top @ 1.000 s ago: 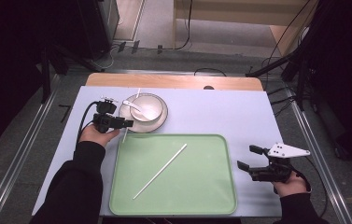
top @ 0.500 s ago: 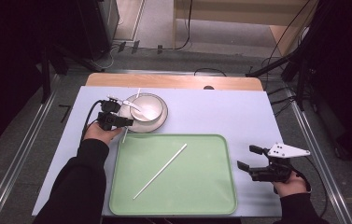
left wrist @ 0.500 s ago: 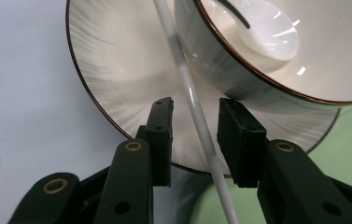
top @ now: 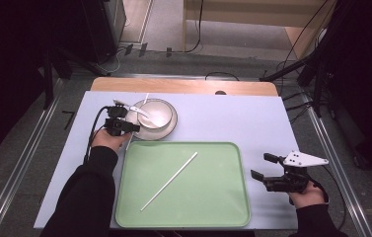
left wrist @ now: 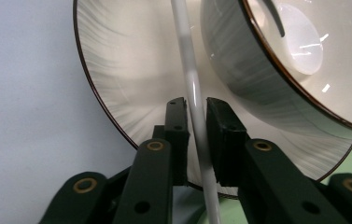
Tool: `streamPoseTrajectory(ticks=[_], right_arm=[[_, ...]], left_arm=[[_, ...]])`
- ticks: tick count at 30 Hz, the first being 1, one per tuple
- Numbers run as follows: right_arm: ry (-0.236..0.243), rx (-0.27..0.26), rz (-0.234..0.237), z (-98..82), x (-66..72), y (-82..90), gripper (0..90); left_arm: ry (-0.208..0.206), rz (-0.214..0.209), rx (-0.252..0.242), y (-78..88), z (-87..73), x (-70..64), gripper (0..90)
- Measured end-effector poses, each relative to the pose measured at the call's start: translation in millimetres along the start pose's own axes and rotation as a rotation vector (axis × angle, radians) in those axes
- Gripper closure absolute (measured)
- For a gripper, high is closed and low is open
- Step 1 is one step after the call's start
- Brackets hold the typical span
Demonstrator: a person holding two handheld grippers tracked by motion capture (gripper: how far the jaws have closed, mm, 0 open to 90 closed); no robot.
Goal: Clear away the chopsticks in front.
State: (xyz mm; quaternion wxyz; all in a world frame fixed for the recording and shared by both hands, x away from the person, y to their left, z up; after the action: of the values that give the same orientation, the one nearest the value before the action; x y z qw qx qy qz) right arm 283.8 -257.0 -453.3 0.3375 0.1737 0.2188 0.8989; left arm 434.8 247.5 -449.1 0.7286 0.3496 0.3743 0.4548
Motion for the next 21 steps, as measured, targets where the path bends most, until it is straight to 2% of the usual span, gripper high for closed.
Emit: streamPoseTrajectory(ticks=[1,9,14,16,21], right_arm=[[-0.001,0.002,-0.001,-0.1,0.0,-0.1,17.8],[-0.001,0.003,-0.001,-0.2,0.4,-0.5,17.8],[-0.002,0.004,0.0,-0.3,0.7,-0.8,17.8],[-0.003,0.004,0.0,-0.4,0.7,-0.8,17.8],[-0.001,0.006,0.0,-0.5,0.5,-0.7,17.8]], left_arm=[[0.015,0.0,-0.002,0.0,0.3,0.1,81.8],[0.054,-0.007,-0.001,1.0,1.2,2.4,84.9],[0.066,-0.012,-0.002,2.2,1.7,4.3,85.3],[0.088,-0.028,-0.016,5.6,2.7,7.2,85.5],[0.117,-0.037,-0.025,12.8,3.1,12.7,85.6]])
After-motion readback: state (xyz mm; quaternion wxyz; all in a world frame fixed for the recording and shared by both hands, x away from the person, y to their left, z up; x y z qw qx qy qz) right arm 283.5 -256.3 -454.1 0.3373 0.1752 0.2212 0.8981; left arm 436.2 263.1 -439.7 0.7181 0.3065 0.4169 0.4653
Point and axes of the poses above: each handheld gripper's, and its own axes: y roughly backward along the jaws, z roughly out of its top, x roughly to its left, the point moved 2 cm from there along -y, roughly forward along the jaws, and after that the axes turned 1 degree about -y, right-handed, at the moved point
